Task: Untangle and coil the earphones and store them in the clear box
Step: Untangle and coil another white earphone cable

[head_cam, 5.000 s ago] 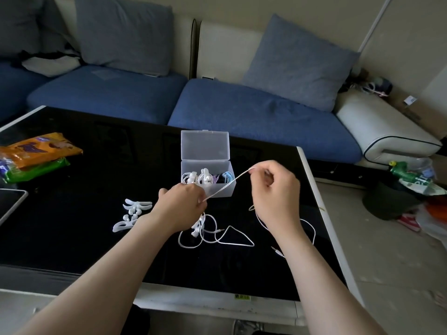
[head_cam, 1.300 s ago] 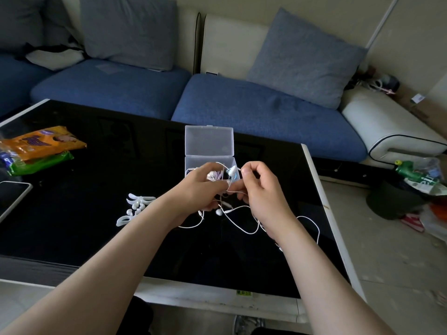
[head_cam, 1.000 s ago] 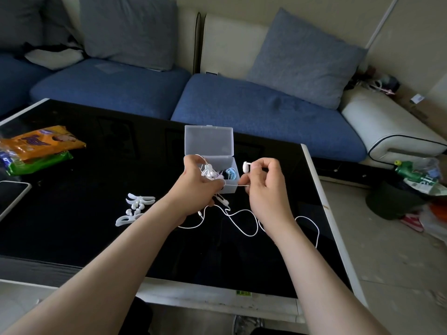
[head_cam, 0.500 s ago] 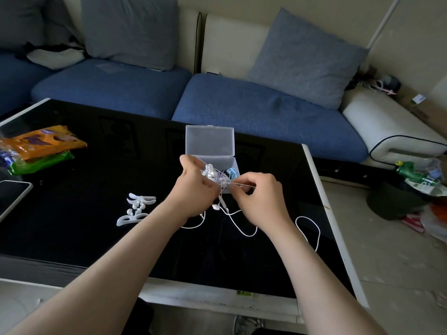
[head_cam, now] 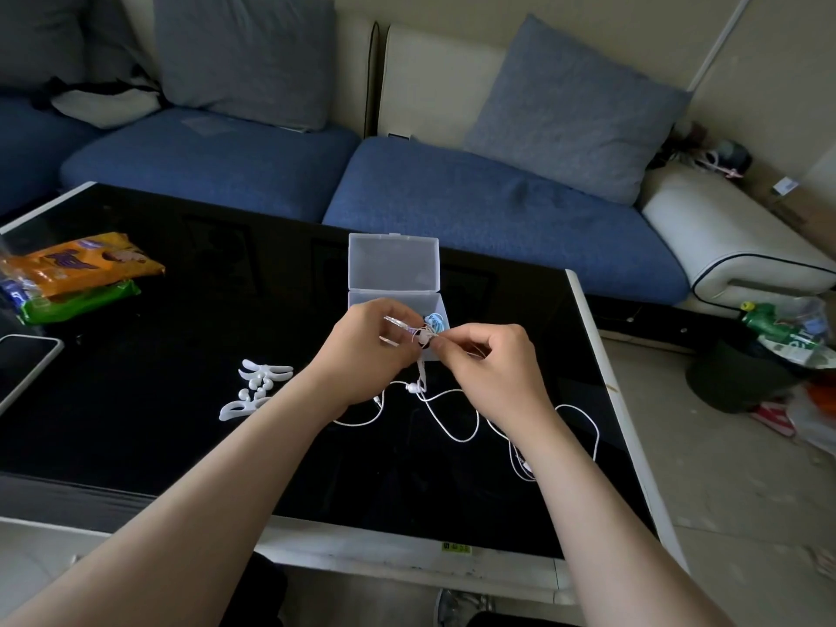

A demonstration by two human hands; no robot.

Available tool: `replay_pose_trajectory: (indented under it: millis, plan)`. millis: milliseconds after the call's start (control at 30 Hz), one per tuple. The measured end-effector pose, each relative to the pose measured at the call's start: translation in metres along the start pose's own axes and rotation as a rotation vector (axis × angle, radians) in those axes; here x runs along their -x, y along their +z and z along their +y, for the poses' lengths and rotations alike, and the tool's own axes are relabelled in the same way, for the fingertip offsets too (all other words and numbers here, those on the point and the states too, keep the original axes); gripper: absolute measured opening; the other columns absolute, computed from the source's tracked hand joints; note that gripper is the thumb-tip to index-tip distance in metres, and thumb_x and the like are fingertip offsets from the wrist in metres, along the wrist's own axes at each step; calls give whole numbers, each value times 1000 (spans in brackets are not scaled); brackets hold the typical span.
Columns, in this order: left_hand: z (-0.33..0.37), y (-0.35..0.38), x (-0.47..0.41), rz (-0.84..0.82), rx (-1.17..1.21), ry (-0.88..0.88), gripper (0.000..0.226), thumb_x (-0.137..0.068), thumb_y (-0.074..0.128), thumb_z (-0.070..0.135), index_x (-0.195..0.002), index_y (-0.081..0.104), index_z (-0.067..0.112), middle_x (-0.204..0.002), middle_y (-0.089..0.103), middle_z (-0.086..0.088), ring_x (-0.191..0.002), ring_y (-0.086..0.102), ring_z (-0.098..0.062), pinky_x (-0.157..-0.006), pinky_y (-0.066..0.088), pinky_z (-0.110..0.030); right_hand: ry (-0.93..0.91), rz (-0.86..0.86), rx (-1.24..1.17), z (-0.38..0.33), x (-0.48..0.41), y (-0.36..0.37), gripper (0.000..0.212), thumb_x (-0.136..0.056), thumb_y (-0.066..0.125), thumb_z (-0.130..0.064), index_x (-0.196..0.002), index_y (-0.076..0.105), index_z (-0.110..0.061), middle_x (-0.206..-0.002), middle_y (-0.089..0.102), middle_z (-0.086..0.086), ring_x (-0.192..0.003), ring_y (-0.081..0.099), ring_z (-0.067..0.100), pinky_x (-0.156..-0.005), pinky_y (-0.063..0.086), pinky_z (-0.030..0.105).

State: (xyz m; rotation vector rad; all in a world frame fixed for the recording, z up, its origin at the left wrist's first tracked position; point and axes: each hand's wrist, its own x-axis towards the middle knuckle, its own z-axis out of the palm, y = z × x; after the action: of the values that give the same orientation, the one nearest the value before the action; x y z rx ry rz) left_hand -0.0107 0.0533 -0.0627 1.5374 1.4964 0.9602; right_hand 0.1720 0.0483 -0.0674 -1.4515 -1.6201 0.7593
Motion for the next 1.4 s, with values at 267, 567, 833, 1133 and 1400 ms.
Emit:
replay_pose_trajectory:
  millis: [267,567,833,1133,1400]
  plan:
    - [4,2,1,34,99,-20,16,-95,68,2,-105,70,15,-96,75,-4,-72,77,-7,-72,60,-22,57,-57,-29,-3,0,0,15,-93,76,-20,-81,85,-24,-72,76,-12,-75,71,1,-70,51,17]
    - [8,-1,2,23,211,-27,17,-85,87,9,-96,77,18,-94,77,-5,-81,76,-18,-81,64,-31,94,-144,37,-4,3,3,21,-92,73,-28,-73,82,-28,-78,72,13,-74,65,25,-67,48,37]
    - [0,1,-1,100,-61,18,13,-87,82,16,-93,76,25,-79,76,5,-75,72,-7,-73,55,-19,15,-97,51,-6,4,4,21,-98,67,-22,-87,85,-24,-80,77,-5,-80,70,12,-74,53,31]
    - [0,0,-1,134,-216,-4,15,-91,57,32,-93,72,32,-89,68,5,-84,64,-15,-72,49,-22,-114,75,258,16,-1,4,8,-97,76,-22,-100,84,-23,-107,55,4,-98,54,-5,-80,39,1]
    - [11,0,5,72,-378,-148,30,-81,67,70,-96,71,44,-125,40,5,-128,37,-22,-102,27,-43,-199,150,190,11,-3,2,14,-90,84,-20,-98,86,-31,-94,65,-20,-95,63,3,-77,40,5]
